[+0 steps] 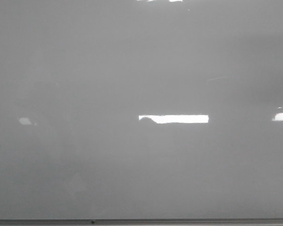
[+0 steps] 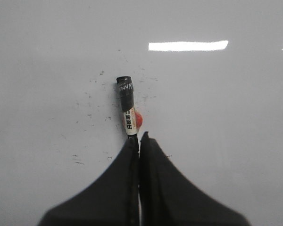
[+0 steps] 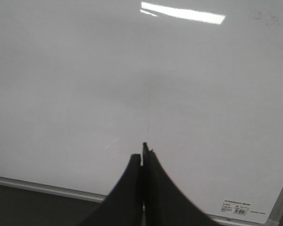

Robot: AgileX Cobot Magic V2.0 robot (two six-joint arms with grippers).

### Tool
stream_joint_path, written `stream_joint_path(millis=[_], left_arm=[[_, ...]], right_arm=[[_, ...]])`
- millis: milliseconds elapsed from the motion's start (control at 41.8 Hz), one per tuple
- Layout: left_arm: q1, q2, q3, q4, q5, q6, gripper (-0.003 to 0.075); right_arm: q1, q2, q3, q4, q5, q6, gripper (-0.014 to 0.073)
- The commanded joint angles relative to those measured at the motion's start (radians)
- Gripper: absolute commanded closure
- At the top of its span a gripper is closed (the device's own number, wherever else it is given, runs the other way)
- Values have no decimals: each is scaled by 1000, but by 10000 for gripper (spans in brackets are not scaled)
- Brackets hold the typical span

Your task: Write number 9 on whiteboard

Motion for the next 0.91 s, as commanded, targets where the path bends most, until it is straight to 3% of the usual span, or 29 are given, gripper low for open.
stream_joint_path(millis=[0,72,143,263,335,669,885], left_arm=[[-5,47,-30,2,-64,-9,724],[-5,78,-30,2,-60,-9,658],[-5,115,-30,2,-58,-9,538],[-5,207,-34,2,-82,-9,239],[-5,281,-35,2,-118,-9,158],[-5,547,-35,0,-259,-9,167],[-5,702,-35,-4,-423,-9,167]], right_arm=[[0,17,-23,5,-75,-7,652],[0,17,-23,5,-74,-7,605],[0,17,-23,5,-71,-7,518],[0,17,-23,5,-68,-7,277],[0,17,-23,5,-68,-7,177],[0,17,-23,5,-68,-7,169],[0,17,-23,5,-68,-7,169]])
